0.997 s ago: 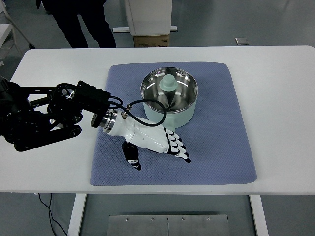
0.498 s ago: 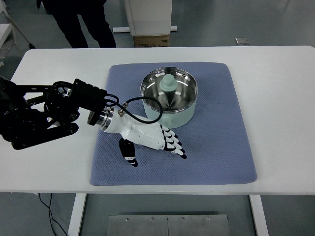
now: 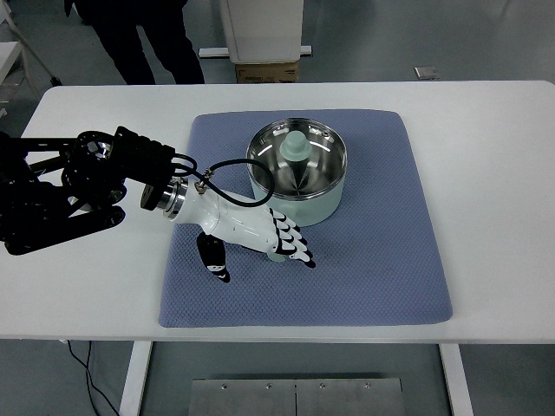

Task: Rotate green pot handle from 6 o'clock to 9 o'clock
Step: 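Lower the left hand onto the mint-green handle and push it sideways, then sweep the left hand around the pot, turning the handle toward the left arm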

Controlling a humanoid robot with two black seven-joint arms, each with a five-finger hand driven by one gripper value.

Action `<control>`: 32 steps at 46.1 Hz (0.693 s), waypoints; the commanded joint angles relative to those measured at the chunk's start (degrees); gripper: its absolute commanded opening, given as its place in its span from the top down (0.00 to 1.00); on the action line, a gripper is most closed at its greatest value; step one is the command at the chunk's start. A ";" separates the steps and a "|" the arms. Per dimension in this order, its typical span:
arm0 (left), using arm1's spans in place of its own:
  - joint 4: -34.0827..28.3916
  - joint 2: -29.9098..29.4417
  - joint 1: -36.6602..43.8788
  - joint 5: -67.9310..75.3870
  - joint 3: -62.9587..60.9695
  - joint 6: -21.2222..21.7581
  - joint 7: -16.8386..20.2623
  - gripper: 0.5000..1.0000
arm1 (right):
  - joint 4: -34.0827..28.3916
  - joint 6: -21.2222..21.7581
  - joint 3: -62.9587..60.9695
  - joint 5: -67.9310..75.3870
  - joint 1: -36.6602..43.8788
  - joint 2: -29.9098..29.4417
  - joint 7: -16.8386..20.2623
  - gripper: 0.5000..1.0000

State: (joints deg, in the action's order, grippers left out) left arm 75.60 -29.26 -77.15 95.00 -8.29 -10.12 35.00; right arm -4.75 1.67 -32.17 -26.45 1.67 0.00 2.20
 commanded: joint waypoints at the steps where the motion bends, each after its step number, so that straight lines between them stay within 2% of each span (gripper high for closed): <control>1: -0.01 -0.27 -0.11 0.01 -0.14 0.01 0.00 0.00 | 0.00 0.00 0.00 0.00 0.00 0.00 0.00 0.00; 32: -0.01 -0.71 -1.60 6.07 -0.14 1.33 0.00 0.00 | 0.00 0.00 0.00 0.00 0.00 0.00 0.00 0.00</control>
State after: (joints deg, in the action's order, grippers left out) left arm 75.57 -29.97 -78.81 100.08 -8.44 -8.83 35.02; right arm -4.75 1.67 -32.17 -26.45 1.67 0.00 2.20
